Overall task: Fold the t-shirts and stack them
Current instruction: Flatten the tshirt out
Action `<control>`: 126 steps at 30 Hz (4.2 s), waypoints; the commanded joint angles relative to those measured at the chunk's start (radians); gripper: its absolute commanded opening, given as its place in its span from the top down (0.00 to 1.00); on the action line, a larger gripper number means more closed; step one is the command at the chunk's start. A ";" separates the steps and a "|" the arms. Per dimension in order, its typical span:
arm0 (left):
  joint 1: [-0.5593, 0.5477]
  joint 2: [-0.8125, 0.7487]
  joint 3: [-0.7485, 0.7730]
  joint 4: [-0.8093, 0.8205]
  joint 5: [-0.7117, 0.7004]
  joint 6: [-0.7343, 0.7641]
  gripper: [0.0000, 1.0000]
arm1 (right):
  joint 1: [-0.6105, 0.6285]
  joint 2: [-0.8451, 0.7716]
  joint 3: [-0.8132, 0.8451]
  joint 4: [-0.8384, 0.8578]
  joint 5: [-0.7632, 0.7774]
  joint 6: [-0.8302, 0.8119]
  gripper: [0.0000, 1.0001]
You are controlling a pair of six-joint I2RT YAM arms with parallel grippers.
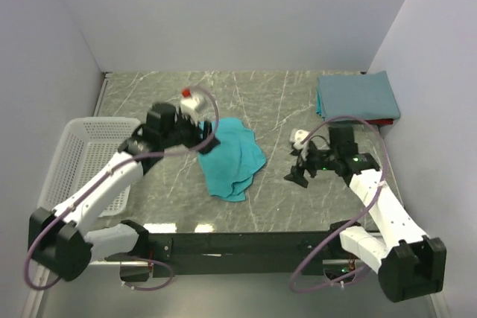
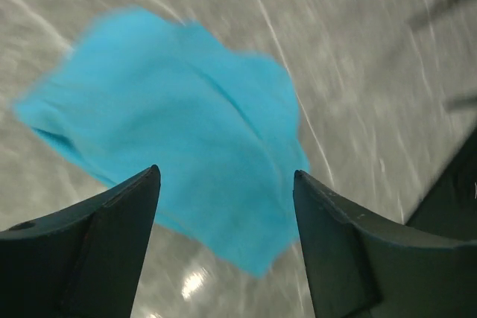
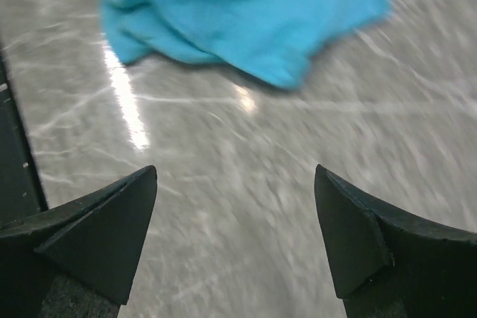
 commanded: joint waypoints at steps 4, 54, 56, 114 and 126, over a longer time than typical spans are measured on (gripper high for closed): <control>-0.229 -0.238 -0.254 0.054 0.096 0.289 0.35 | 0.199 0.119 0.041 0.026 -0.008 -0.192 0.09; -0.528 -0.113 -0.483 0.206 -0.477 0.558 0.99 | 0.418 0.530 0.173 0.331 0.303 -0.504 1.00; -0.527 -0.159 -0.488 0.214 -0.451 0.553 0.99 | 0.401 0.487 0.178 0.316 0.282 -0.468 1.00; 0.243 -0.148 -0.163 0.214 -0.449 -0.507 0.01 | 0.248 0.832 0.972 0.046 0.325 0.334 0.18; 0.243 0.083 0.115 0.074 0.008 -0.167 0.11 | 0.097 0.415 0.356 -0.215 0.416 0.056 0.38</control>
